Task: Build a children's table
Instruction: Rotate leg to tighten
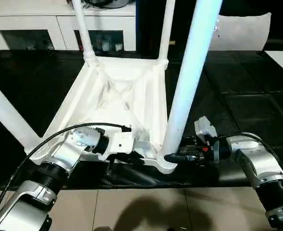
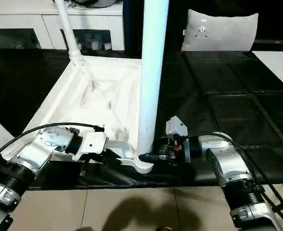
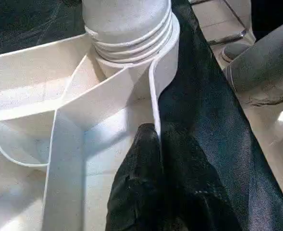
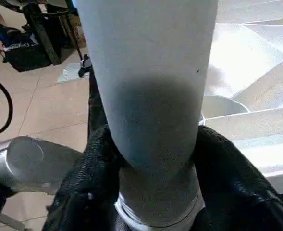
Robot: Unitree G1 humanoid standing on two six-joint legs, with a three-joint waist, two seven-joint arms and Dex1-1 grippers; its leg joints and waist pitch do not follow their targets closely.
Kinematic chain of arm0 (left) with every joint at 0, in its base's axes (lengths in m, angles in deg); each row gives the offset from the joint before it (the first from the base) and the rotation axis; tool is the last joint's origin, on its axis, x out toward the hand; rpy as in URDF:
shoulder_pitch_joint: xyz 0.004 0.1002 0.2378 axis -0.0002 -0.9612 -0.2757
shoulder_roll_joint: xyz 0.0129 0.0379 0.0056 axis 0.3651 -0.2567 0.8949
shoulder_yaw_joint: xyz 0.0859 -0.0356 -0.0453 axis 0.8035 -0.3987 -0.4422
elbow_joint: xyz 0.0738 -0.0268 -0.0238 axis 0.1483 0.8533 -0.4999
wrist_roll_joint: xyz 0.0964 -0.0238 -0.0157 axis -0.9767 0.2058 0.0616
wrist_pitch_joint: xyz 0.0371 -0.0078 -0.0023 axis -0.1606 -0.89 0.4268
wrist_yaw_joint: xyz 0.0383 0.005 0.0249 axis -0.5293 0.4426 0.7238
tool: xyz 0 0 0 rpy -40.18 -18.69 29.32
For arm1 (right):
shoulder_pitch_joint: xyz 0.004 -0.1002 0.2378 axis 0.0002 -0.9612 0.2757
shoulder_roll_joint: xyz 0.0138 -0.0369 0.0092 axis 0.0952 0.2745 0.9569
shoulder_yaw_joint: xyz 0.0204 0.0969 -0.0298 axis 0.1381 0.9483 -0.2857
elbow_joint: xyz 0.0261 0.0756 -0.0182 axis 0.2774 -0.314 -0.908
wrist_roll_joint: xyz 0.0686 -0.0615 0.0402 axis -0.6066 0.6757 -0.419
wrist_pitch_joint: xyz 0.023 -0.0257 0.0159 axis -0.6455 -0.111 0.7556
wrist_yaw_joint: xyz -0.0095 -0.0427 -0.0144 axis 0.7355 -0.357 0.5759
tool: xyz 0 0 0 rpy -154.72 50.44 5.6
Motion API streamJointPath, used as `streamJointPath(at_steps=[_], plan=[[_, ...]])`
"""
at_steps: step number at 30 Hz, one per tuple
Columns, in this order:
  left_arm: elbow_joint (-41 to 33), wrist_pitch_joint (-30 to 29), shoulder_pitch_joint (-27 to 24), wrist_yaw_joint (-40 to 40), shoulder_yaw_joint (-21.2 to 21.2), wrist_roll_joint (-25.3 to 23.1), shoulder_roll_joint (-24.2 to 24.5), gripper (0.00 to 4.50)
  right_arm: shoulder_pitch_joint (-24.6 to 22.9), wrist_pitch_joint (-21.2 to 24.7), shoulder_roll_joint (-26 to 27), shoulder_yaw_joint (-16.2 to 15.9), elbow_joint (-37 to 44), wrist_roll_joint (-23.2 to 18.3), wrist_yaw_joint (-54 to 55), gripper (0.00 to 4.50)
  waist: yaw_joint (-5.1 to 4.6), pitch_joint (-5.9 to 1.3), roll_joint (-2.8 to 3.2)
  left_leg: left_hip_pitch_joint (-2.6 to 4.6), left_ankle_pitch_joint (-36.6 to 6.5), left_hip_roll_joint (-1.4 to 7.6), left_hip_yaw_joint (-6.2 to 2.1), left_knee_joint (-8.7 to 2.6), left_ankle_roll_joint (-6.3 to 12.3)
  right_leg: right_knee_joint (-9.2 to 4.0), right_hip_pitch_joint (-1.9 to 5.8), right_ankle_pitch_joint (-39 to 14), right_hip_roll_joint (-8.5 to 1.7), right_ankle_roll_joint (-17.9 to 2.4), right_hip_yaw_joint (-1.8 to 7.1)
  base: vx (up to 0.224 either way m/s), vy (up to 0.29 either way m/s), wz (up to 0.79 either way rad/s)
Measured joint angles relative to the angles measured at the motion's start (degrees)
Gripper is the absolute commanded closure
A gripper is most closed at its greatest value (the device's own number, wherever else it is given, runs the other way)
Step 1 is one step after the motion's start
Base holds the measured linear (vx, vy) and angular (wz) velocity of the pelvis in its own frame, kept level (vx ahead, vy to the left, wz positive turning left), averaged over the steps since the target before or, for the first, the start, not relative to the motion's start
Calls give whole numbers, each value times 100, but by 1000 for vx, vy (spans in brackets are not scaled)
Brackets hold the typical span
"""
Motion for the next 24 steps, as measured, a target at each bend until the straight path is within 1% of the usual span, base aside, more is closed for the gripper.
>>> streamJointPath(at_steps=[2, 4, 7, 10, 11, 14, 16, 17, 18, 19, 20, 21, 23, 24], plan=[[1, 0, 0, -4, 0, 0, 1, 450, 0, 3, 2, 0, 0, 0, 0, 254, 0, 0, 0, 3, 0, 0, 5, 0, -1, 0, 0, 0, 1, 0, 7, 0, 0, 0], [-2, -61, -3, -6, -3, 25, -5, 450, -16, 44, 3, 3, 21, -19, 13, 256, 1, 0, 0, 5, -1, 0, 9, -1, -2, 0, 0, 0, 4, 0, 15, 0, 0, 0], [-126, -463, -51, 18, -56, 83, -65, 450, -170, 241, 64, 76, 237, -56, 237, 257, 1, -2, -3, 12, -2, 2, 15, -4, -2, 2, -1, 1, 9, -1, 25, 0, 0, 0], [-162, -781, -56, 240, -118, 22, -83, 450, -185, 400, 243, 105, 299, -5, 709, 258, -30, -9, -7, 29, 4, 0, 22, -1, -14, 4, 1, -1, 29, 14, 54, 0, 0, 0], [-181, -932, -63, 358, -170, 3, -111, 450, -185, 479, 348, 136, 309, 41, 928, 258, -60, -12, -10, 41, 6, -2, 22, -1, -17, 4, 7, 2, 38, 14, 64, 0, 0, 0], [-209, -1359, -74, 770, -301, -107, -240, 450, -170, 650, 666, 290, 281, 201, 1673, 258, -213, -13, -13, 71, 8, -10, 18, 0, -21, -11, 26, -1, 43, 20, 56, 0, 0, 0], [-372, -2016, -146, 1406, -505, -219, -509, 450, -47, 863, 1114, 506, 114, 344, 2588, 258, -373, -14, -12, 74, 8, -9, 5, 5, -21, -51, 31, -1, 50, 21, 33, 0, 0, 0], [-436, -2282, -152, 1694, -563, -276, -633, 450, 34, 947, 1326, 589, 26, 412, 3027, 258, -460, -12, -12, 68, 7, -7, -10, 19, -21, -68, 30, -2, 50, 22, 6, 0, 0, 0], [-517, -2547, -162, 1981, -599, -327, -776, 450, 125, 1002, 1508, 656, -58, 472, 3498, 258, -588, -15, 3, 45, 7, -2, -48, 28, -21, -126, 39, -1, 45, 23, -71, -51, 26, -16], [-579, -2688, -177, 2109, -609, -328, -870, 450, 161, 1045, 1568, 686, -80, 481, 3710, 258, -643, -18, 10, 25, 7, 12, -63, 22, -20, -191, 46, -1, 40, 23, -130, 0, 0, 0], [-642, -2823, -210, 2294, -647, -331, -996, 450, 219, 1045, 1647, 731, -145, 512, 3934, 258, -705, -21, 29, 0, 6, 17, -105, 18, -20, -254, 59, 0, 41, 24, -185, 0, 0, 0], [-641, -2995, -212, 2642, -712, -376, -1193, 450, 344, 973, 1846, 815, -350, 577, 4352, 258, -793, -20, 33, -17, 7, 17, -147, 20, -19, -303, 77, 0, 37, 23, -237, 0, 0, 0], [-605, -3199, -177, 3214, -788, -552, -1502, 450, 579, 849, 2156, 962, -710, 665, 5010, 258, -898, -20, 33, -24, 6, 13, -163, 22, -18, -334, 87, 0, 35, 23, -256, 0, 0, 0], [-524, -3294, -107, 3546, -801, -647, -1696, 450, 706, 736, 2276, 1049, -923, 697, 5326, 258, -937, -19, 34, -30, 6, 8, -163, 22, -18, -342, 87, 0, 32, 22, -259, 0, 0, 0]])
